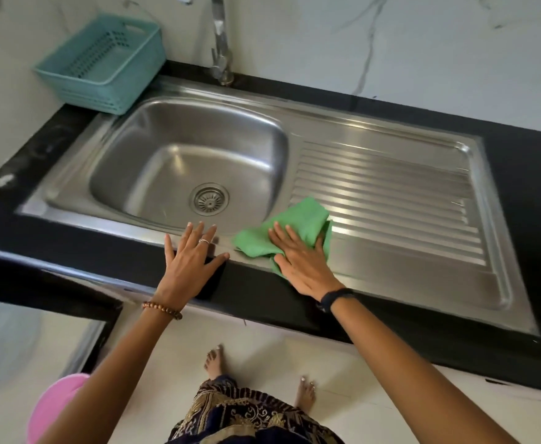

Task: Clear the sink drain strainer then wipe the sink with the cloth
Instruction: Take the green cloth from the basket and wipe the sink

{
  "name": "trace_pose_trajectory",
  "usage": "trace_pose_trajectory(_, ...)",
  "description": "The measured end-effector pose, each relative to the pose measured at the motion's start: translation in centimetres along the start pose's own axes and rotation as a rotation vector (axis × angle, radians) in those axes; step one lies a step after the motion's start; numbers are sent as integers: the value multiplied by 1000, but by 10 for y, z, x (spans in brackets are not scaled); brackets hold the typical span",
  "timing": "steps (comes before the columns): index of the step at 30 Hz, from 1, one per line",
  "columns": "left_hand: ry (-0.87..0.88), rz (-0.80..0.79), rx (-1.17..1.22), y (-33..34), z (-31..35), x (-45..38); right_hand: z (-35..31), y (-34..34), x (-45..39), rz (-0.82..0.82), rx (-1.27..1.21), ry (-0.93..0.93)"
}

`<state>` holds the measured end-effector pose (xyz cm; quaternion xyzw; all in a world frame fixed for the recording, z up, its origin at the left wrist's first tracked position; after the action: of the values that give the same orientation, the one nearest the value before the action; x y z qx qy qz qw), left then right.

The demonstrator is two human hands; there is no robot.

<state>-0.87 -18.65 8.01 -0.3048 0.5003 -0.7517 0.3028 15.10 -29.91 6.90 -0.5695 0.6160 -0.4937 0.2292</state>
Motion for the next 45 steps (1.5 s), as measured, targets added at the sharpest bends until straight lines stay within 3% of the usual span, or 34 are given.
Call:
trace_pose_trajectory(5,55,-60,-14,-10,-37,-18,-12,-1,-44,15,64,73)
trace_pose_trajectory(12,141,-104,-73,-17,-70,-37,-20,4,-11,-42,28,44)
trace_pose_trajectory(17,191,44,-89,-35,-84,-37,-34,3,-5,-204,42,-125)
trace_pose_trajectory(23,85,96,-32,-49,-117,-39,-106,16,-72,-292,-90,-302)
trace_pose_trajectory(29,-41,127,-95,-76,-177,-44,-189,39,-136,-349,-209,-295)
trace_pose_trajectory(34,-23,81,-60,-80,-198,-58,-145,29,-105,-305,-165,-333)
trace_pose_trajectory(39,44,78,-76,-82,-204,-65,-74,15,-63,-337,39,-275)
trace_pose_trajectory(45,189,62,-72,-99,-217,-80,-124,30,-105,-356,-163,-215)
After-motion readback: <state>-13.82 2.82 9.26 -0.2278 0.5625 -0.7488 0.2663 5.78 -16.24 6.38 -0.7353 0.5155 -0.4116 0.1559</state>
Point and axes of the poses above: each hand's wrist, its own x-axis away from the middle knuckle, its own y-axis out of the palm, z = x × y, the point moved 7 cm from there along -x, towards the middle knuckle, and after that the axes turned 4 degrees about -x, right-handed, at the moved point
